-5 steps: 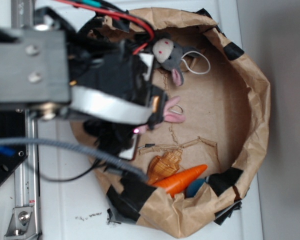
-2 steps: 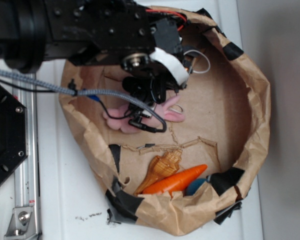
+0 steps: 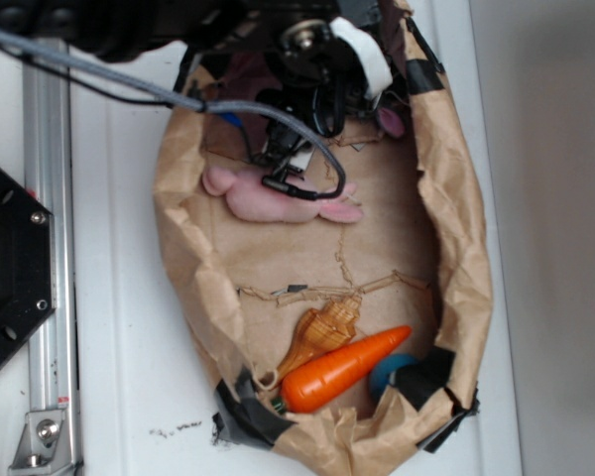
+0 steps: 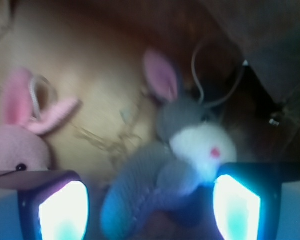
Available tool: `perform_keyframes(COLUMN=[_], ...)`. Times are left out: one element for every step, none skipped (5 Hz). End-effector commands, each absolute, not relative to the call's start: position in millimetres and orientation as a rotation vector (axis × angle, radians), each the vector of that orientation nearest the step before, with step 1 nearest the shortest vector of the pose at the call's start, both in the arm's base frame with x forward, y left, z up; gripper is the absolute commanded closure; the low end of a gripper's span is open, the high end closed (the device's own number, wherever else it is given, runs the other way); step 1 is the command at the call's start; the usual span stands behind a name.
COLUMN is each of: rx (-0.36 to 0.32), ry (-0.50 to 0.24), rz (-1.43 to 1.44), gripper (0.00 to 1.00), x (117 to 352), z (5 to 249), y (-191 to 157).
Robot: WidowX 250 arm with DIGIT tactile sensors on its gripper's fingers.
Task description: Grab the gray animal.
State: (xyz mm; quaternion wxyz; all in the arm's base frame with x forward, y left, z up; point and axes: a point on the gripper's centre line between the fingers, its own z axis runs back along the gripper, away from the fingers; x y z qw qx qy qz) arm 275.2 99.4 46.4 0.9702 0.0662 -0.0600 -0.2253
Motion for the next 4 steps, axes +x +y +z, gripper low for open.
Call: perform_keyframes(rx=[0.127, 0.111, 0.081, 0.059], ry=[-0.117, -0.115, -0.144, -0.23], rz=[-0.484, -0.499, -0.528, -0.488], gripper=[1.0, 1.0, 1.0, 1.0], x=[301.1, 291.9, 281.5, 282.8], z=[36.9, 46.9, 91.7, 143.8], y=[82.6, 64.2, 28.8, -3.9])
